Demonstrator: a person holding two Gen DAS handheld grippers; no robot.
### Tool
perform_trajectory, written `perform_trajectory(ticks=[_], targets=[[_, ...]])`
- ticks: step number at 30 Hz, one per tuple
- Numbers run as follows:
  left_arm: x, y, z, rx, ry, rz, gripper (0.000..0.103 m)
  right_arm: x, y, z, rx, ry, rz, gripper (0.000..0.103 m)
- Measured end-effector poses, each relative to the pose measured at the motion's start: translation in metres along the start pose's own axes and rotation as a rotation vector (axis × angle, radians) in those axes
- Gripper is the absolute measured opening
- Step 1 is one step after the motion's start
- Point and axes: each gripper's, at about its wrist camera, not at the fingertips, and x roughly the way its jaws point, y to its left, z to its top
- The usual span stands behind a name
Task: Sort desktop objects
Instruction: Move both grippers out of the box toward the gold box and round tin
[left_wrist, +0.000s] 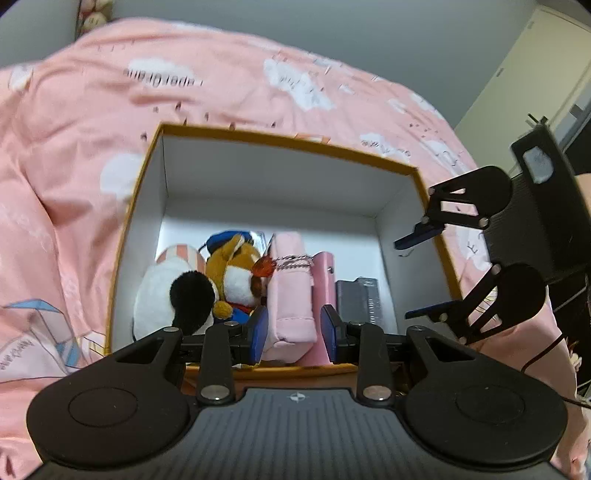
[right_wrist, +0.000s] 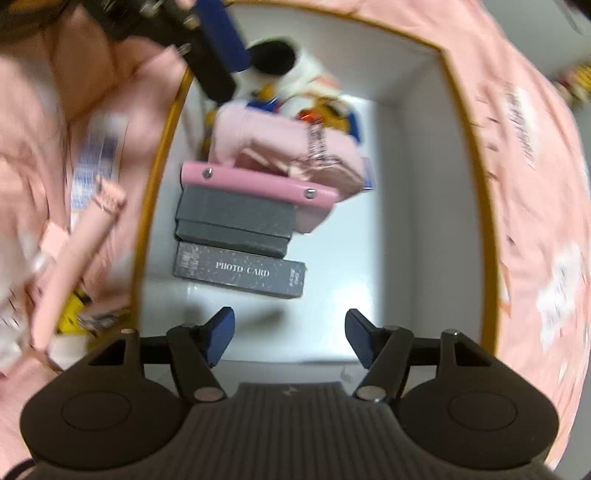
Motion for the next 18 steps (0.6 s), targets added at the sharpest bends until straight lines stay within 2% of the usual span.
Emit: perform_trajectory(ticks=[1,2,5,6,7,11,13,18], targets=[[-0.005,-0.004,-0.002,0.012,-0.010,-0.001,0.035,-0.010,0.018,0.007,0.042,-0.019,-0.012,0.068],[-0.010,-0.007,-0.005,0.023,-0.019,-0.005,0.035,-0.008,0.020,0.046,0.083,-0.038,-0.029,0.068],[-0.024,-0.020,-0.014,0.064,-0.037,-0.013,0.035,-0.029,0.057,0.040,0.215,-0.107,-0.083,0.068],[-0.027,-0.026,-0.017,0.080,-0.042,-0.011,0.035,-0.015,0.058,0.052,0.256,-0.134,-0.095,0.068],[-0.030,-0.031,-0.020,0.096,-0.046,-0.010,0.035,-0.019,0.060,0.053,0.300,-0.159,-0.109,0.068],[-0.033,-0.048,-0.036,0.163,-0.043,-0.008,0.035,-0.029,0.095,0.029,0.437,-0.234,-0.173,0.068],[-0.029,-0.057,-0.047,0.198,-0.007,-0.007,0.035,-0.041,0.111,0.020,0.497,-0.270,-0.196,0.068],[-0.019,-0.076,-0.072,0.244,0.112,-0.047,0.035,-0.028,0.154,-0.001,0.701,-0.357,-0.142,0.068]])
